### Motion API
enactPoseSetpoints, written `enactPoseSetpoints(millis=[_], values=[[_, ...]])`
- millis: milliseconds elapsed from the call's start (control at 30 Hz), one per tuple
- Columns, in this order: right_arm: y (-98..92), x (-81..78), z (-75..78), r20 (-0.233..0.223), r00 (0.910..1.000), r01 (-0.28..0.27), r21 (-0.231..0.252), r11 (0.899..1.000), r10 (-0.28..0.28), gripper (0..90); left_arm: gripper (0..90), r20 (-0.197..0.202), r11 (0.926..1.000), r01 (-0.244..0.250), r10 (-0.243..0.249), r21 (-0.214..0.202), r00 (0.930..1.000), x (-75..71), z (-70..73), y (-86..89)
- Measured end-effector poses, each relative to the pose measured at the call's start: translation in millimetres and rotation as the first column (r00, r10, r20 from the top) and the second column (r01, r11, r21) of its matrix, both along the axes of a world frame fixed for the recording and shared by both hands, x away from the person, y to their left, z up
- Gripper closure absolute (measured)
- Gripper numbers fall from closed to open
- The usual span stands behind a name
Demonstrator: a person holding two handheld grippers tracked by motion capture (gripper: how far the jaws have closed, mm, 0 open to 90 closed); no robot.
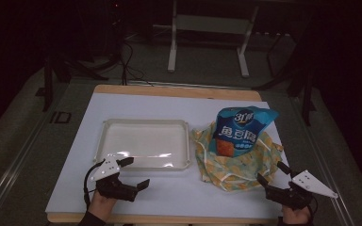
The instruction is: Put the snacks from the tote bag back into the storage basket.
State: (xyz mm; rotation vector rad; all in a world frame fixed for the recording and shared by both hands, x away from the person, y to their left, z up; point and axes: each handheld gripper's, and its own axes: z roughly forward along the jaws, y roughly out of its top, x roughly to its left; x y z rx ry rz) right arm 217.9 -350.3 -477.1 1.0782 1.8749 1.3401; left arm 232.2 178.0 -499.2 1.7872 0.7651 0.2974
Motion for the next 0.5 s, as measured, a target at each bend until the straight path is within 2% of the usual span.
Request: enactPoseSetpoints(millis=[67, 133, 200, 233, 267, 333, 367, 400, 433, 467, 500], values=[[-0.3, 1.1, -0.8, -0.017, 0.9998, -0.012, -0.004, 1.0, 0.012, 11.3, 0.2, -0.023, 0.9997, 0.023, -0.024, -0.004, 0.9994, 2.1, -1.6, -0.8], [-0.8, 2.9, -2.9, -0.049, 0.9986, -0.02, -0.01, 1.0, 0.019, 11.3, 0.2, -0.017, 0.9998, 0.022, -0.022, -0.003, 0.9996, 1.7, -1.2, -0.7], [-0.8, 2.9, -2.9, -0.049, 0.9986, -0.02, -0.01, 1.0, 0.019, 11.3, 0.2, -0.014, 0.9998, 0.022, -0.022, 0.0, 0.9997, 1.6, -0.1, 0.0], [-1.0, 3.2, -3.9, -0.057, 0.9983, -0.012, -0.01, 1.0, 0.012, 11.3, 0.2, -0.002, 0.9998, 0.018, -0.018, -0.011, 0.9998, 0.6, 1.9, 2.2], [-2.9, 2.8, -5.2, -0.079, 0.9964, -0.032, 0.005, 0.999, 0.032, 11.3, 0.2, 0.003, 0.9993, 0.024, -0.024, -0.03, 0.9997, 0.0, 3.3, 4.4], [-2.9, 1.6, -4.5, -0.081, 0.996, -0.036, 0.006, 0.999, 0.037, 11.3, 0.2, -0.003, 0.999, 0.03, -0.03, -0.034, 0.9995, -0.2, 3.5, 4.8], [-1.7, -1.7, -2.1, -0.067, 0.9975, -0.021, -0.002, 1.0, 0.021, 11.2, 0.2, -0.032, 0.9973, 0.054, -0.056, -0.049, 0.9979, -0.3, 3.3, 4.5], [-1.7, -1.7, -2.1, -0.067, 0.9975, -0.021, -0.002, 1.0, 0.021, 11.2, 0.2, -0.032, 0.9973, 0.054, -0.056, -0.049, 0.9979, -0.3, 3.3, 4.5], [-1.4, -4.7, 0.9, -0.059, 0.9979, -0.027, 0.001, 1.0, 0.027, 11.2, 0.2, -0.075, 0.9963, 0.067, -0.071, -0.055, 0.9946, -0.2, 2.4, 2.1], [-1.4, -4.7, 0.9, -0.059, 0.9979, -0.027, 0.001, 1.0, 0.027, 11.2, 0.3, -0.075, 0.9963, 0.067, -0.071, -0.055, 0.9946, -0.2, 2.4, 2.1], [-2.7, -8.4, 3.0, -0.049, 0.9968, -0.062, 0.018, 0.998, 0.062, 11.2, 0.2, -0.12, 0.9971, 0.076, -0.076, -0.008, 0.9899, -0.6, 3.2, -2.0]])
